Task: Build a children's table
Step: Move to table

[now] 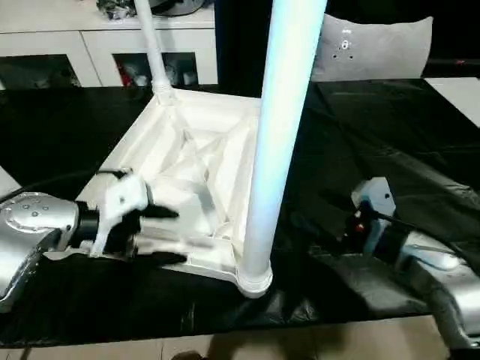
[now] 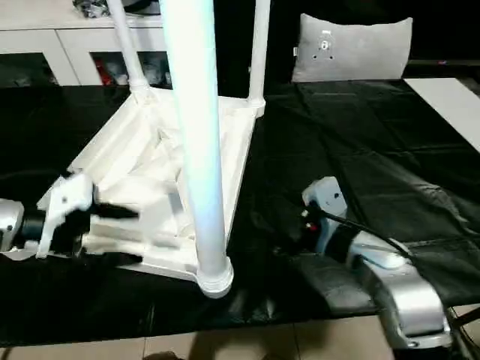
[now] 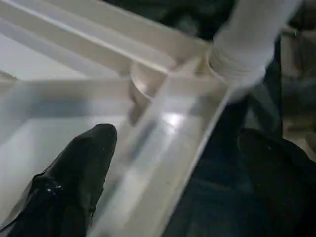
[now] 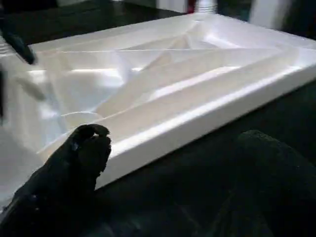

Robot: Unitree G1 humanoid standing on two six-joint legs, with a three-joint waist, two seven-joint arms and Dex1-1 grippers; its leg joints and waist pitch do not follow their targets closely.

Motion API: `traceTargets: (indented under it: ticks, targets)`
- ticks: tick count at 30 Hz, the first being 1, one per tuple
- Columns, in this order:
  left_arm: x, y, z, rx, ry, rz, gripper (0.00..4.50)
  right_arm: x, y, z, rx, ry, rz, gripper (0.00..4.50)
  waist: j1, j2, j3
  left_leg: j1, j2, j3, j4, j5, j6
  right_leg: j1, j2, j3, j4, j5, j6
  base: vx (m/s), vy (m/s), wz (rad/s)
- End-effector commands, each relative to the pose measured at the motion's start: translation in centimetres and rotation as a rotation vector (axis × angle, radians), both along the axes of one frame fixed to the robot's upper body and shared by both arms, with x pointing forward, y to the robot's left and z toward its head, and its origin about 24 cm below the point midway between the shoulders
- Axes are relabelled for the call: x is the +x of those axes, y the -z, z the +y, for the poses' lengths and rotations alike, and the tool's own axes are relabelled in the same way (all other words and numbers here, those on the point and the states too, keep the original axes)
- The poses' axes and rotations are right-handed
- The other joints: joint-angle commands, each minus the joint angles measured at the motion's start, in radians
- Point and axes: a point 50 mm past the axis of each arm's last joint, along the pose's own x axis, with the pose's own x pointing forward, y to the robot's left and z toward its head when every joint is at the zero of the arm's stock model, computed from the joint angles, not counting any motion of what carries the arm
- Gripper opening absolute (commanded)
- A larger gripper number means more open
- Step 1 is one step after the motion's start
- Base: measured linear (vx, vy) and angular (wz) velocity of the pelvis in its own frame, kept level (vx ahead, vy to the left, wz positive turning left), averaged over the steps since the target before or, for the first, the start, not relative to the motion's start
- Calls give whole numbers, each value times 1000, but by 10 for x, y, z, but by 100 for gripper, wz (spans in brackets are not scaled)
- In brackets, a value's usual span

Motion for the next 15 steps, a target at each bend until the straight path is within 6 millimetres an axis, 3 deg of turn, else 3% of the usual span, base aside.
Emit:
traceTargets:
  ticks: [1, 2, 3, 4, 5, 6, 8, 11, 12, 13, 15]
  targets:
    - [5, 0, -5, 20, 30, -34, 437, 2, -4, 4, -4, -61, -8, 450, 1, 3, -48, 4, 97, -28, -94, -83, 75, 41, -93, 44, -71, -53, -294, 0, 0, 0]
    - [8, 1, -7, 22, 34, -38, 437, 2, -3, 4, -14, -71, -3, 450, 3, 1, -48, 3, 97, -27, -94, -79, 68, 41, -94, 46, -71, -50, -295, 0, 0, 0]
    - [9, 2, -7, 23, 37, -37, 422, 3, -3, 4, -19, -76, 0, 450, 3, -13, -47, 1, 97, -24, -96, -78, 70, 42, -94, 46, -74, -54, -292, 0, 0, 0]
    - [10, 2, -7, 26, 46, -45, 403, 3, -3, 6, -16, -91, 8, 450, 11, 0, -45, 3, 96, -26, -95, -75, 64, 40, -97, 46, -73, -64, -290, 0, 0, 0]
    - [10, 4, -7, 36, 57, -34, 403, 2, -2, 6, -11, -113, 18, 450, 10, -4, -47, 3, 96, -24, -95, -80, 60, 40, -96, 47, -73, -64, -289, 0, 0, 0]
    - [10, 5, -7, 45, 63, -31, 403, 1, -1, 7, -12, -127, 20, 450, 13, -1, -47, 3, 97, -25, -95, -81, 60, 40, -97, 47, -72, -62, -287, 0, 0, 0]
    - [12, 10, -8, 53, 79, -39, 384, -2, 3, 8, -18, -168, 38, 450, 14, -19, -55, 2, 98, -24, -94, -56, 65, 46, -96, 46, -69, -27, -286, 0, 0, 0]
    - [13, 21, -4, 95, 114, -25, 359, -16, 12, 15, -6, -277, 107, 450, 24, -12, -60, 1, 99, -25, -90, -14, 84, 41, -98, 43, -64, 12, -281, 0, 0, 0]
    - [14, 23, -4, 116, 122, -22, 359, -18, 14, 16, -10, -301, 121, 450, 24, -15, -59, 3, 100, -24, -91, -20, 86, 40, -97, 42, -66, 15, -280, 0, 0, 0]
    - [14, 25, -3, 130, 128, -22, 352, -20, 16, 16, -13, -315, 129, 450, 25, -7, -59, 3, 103, -26, -93, -33, 82, 39, -97, 42, -64, 21, -284, 0, 0, 0]
    - [13, 26, -6, 120, 145, -18, 322, -23, 17, 17, -33, -334, 133, 450, 28, -8, -58, 5, 106, -26, -96, -66, 63, 40, -100, 44, -66, 11, -292, 0, 0, 0]
